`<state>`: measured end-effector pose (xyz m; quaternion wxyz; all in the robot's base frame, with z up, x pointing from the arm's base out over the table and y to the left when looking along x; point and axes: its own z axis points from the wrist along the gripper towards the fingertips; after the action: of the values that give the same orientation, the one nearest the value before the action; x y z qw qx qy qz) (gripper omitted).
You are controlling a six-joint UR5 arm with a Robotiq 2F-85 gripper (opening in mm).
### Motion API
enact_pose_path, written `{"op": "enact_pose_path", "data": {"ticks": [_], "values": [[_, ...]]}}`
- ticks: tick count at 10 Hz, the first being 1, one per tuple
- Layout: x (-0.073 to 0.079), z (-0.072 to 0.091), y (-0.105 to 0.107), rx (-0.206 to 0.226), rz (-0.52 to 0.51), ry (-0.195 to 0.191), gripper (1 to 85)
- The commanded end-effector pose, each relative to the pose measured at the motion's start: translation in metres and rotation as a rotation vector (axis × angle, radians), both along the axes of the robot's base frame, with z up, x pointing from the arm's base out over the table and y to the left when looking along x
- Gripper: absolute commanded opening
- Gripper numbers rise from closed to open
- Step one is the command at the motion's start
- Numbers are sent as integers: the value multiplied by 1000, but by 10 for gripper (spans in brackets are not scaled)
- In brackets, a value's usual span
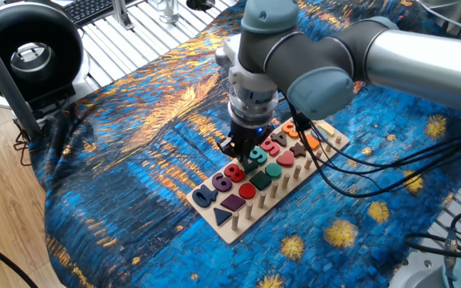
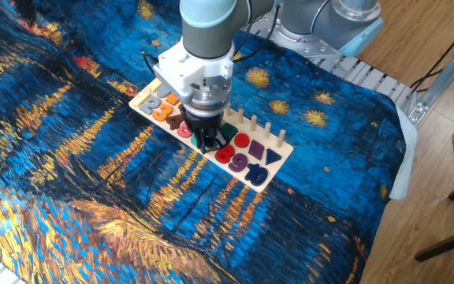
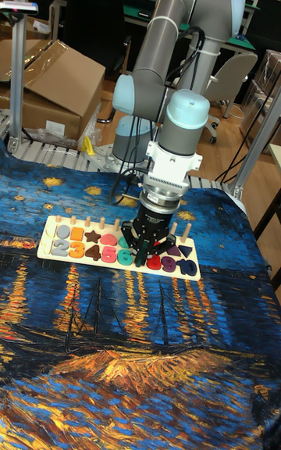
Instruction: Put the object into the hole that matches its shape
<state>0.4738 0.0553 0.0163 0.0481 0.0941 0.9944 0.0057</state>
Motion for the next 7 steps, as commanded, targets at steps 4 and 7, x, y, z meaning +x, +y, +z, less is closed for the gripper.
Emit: {"op": "enact_pose_path", "data": {"ticks": [4, 7], "values": [[-8, -2, -3, 2, 11, 2, 17], [-8, -3, -5, -2, 11, 2, 17]]}}
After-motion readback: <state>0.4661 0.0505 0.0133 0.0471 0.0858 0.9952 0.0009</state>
